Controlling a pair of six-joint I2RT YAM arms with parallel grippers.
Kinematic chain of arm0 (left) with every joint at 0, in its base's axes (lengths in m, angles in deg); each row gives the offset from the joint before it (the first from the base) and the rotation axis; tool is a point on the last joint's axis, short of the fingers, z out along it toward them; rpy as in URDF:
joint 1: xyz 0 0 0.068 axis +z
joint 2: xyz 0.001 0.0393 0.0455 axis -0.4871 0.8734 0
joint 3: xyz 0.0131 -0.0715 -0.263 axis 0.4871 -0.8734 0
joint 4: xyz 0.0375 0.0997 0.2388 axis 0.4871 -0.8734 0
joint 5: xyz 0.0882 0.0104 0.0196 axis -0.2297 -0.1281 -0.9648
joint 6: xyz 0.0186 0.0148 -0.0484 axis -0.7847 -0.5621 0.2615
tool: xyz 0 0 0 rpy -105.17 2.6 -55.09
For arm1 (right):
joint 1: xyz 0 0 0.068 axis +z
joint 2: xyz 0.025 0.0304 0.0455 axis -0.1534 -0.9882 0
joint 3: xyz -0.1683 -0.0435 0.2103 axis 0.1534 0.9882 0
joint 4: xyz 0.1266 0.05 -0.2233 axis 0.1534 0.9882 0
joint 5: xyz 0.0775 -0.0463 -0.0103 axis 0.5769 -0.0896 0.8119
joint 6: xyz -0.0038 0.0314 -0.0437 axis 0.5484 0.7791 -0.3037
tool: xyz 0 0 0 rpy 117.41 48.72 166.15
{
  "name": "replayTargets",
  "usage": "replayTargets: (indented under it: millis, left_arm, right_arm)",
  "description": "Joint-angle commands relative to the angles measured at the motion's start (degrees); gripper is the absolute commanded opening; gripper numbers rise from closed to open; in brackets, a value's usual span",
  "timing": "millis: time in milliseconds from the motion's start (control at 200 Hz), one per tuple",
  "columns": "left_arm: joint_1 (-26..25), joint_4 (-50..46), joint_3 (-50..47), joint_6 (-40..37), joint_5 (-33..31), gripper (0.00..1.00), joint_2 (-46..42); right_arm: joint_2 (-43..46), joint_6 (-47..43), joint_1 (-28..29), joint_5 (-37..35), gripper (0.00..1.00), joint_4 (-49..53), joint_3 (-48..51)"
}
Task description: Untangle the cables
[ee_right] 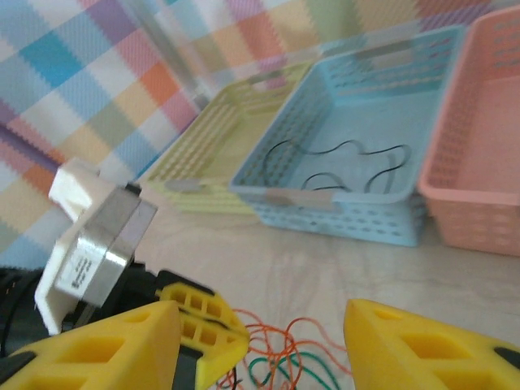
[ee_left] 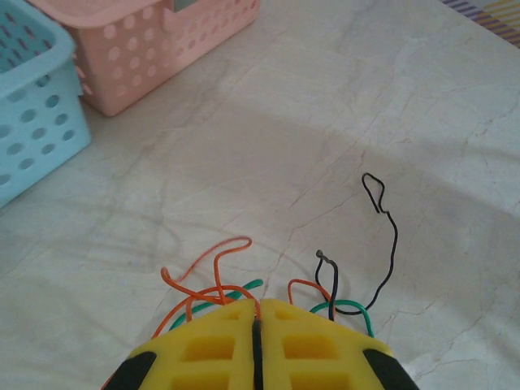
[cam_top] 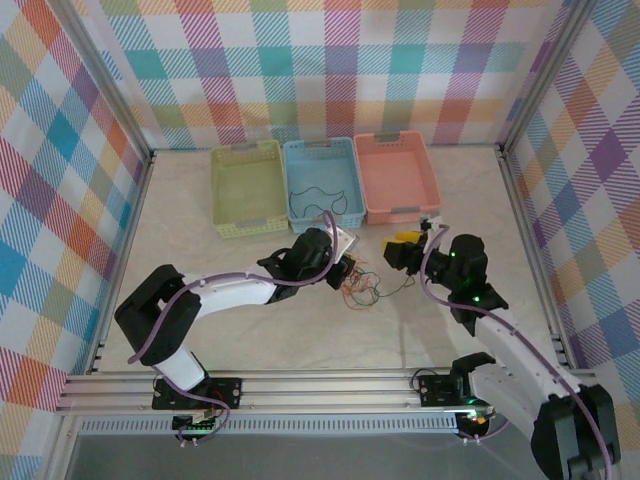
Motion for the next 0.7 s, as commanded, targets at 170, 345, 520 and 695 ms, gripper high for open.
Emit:
replayTargets:
  millis: [170, 345, 520, 695]
  left_arm:
    - [-0.53, 3.3, -2.96, 1.62, -6.89, 0.05, -4.74]
    - [-0.45, 3.66, -3.66, 2.29, -9.49, 0.05, -5.46]
    - [-0.5, 3.58, -3.66, 2.77, -10.19, 0.05, -5.42]
    - [-0.48, 3.67, -3.77, 2.81, -10.33, 0.05, -5.45]
  right_arm:
    - [-11.71, -16.07, 9.1, 16.52, 0.61, -6.9, -2.6]
    - [-18.52, -23.5, 14.17, 15.94, 0.63, -3.37, -4.98]
    - [-21.56, -23.56, 14.88, 14.86, 0.64, -4.87, -5.22]
    - [-22.24, -23.56, 15.21, 11.59, 0.55, -6.27, -4.83]
